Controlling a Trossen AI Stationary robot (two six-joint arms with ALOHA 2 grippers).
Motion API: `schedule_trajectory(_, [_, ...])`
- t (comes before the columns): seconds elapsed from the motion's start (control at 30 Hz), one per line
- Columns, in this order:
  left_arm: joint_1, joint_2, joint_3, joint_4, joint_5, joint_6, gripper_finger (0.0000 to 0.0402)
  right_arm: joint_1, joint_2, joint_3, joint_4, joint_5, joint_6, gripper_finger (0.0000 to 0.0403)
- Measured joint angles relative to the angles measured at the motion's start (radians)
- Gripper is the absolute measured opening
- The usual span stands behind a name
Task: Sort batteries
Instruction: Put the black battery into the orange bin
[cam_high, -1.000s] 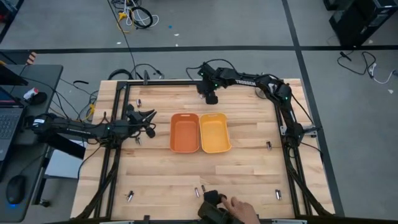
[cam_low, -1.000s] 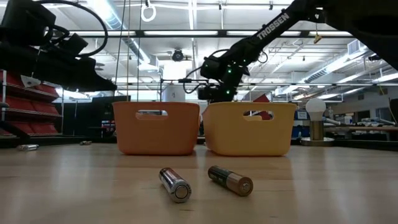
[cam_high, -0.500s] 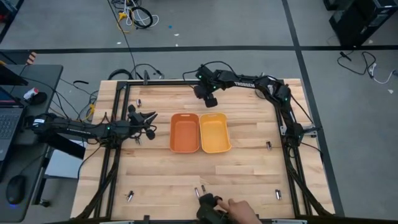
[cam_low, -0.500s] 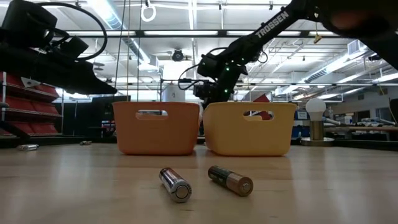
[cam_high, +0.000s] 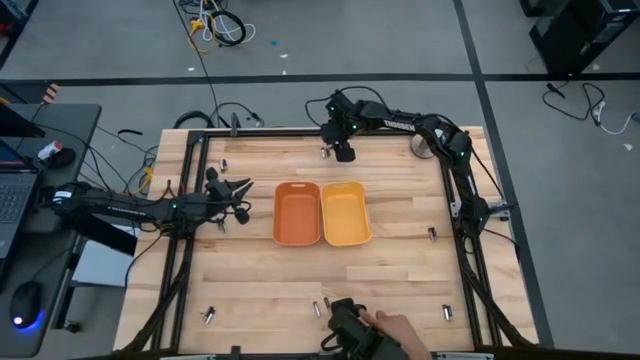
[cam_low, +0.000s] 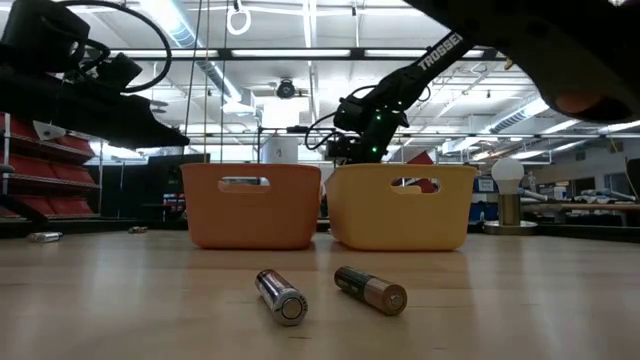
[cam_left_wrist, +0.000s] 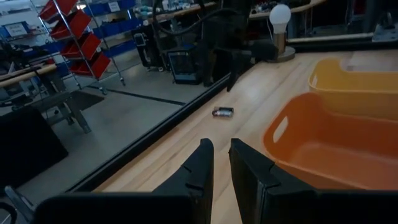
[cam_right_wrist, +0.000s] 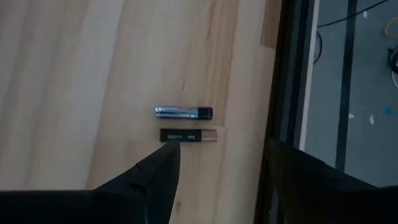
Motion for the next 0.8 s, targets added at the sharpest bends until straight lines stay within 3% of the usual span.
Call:
schedule_trajectory(0.37, [0.000, 0.000, 0.000, 0.038, 0.000, -0.012, 0.0051, 0.000, 0.003, -0.027, -0.015, -0.050, 0.062, 0.0278])
schedule_trajectory(0.53, [0.000, 0.000, 0.000, 0.039, 0.000, -0.021, 0.0051, 0.000, 0.004, -0.075, 0.071, -0.025, 0.045, 0.0303])
schedule_trajectory(0.8, [0.000, 0.000, 0.000, 0.049, 0.000, -0.025, 0.0051, 0.000, 0.004, -0.079, 0.083, -0.062, 0.048, 0.0303])
